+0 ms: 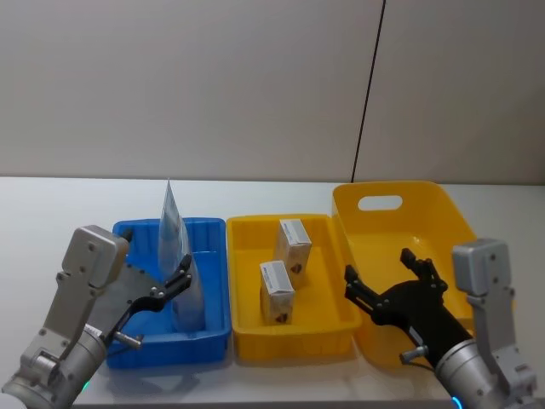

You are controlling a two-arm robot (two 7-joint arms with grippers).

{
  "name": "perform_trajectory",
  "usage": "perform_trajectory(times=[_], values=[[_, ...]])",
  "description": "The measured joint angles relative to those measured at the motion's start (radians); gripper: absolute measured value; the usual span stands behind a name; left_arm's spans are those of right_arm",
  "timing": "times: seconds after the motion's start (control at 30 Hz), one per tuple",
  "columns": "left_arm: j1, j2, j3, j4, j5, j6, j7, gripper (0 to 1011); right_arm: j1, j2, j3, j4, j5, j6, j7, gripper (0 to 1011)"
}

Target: Bimanual collaborative sorting of washing and personal care products

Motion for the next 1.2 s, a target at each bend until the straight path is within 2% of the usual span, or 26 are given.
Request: perform_trajectory(times=[0.23, 0.33, 0.4, 0.43, 0.57, 0.73, 1.0, 1.03, 1.2], values=[[0.000, 0.000, 0.000, 0.000, 0.000, 0.000, 0.000, 1001, 0.040, -0.008, -0.028, -0.007, -0.012, 0.109, 0.000, 1003], [0.000, 0.000, 0.000, 0.000, 0.000, 0.000, 0.000, 1001, 0.073, -0.016, -0.048, -0.004, -0.019, 0.180, 0.002, 1004], [0.000, 0.000, 0.000, 0.000, 0.000, 0.000, 0.000, 1001, 0.088, -0.020, -0.057, 0.000, -0.021, 0.205, 0.003, 1003], [0.000, 0.000, 0.000, 0.000, 0.000, 0.000, 0.000, 1001, 0.105, -0.025, -0.068, 0.008, -0.025, 0.240, 0.005, 1003], [0.000, 0.000, 0.000, 0.000, 0.000, 0.000, 0.000, 1001, 0.143, -0.036, -0.089, 0.030, -0.034, 0.296, 0.008, 1004], [0.000, 0.000, 0.000, 0.000, 0.000, 0.000, 0.000, 1001, 0.226, -0.074, -0.139, 0.111, -0.060, 0.385, 0.010, 1003], [0.000, 0.000, 0.000, 0.000, 0.000, 0.000, 0.000, 1001, 0.301, -0.121, -0.182, 0.222, -0.087, 0.430, 0.006, 1003], [0.000, 0.000, 0.000, 0.000, 0.000, 0.000, 0.000, 1001, 0.323, -0.138, -0.192, 0.260, -0.095, 0.437, 0.001, 1003], [0.000, 0.000, 0.000, 0.000, 0.000, 0.000, 0.000, 1001, 0.354, -0.163, -0.205, 0.311, -0.105, 0.442, -0.006, 1003]])
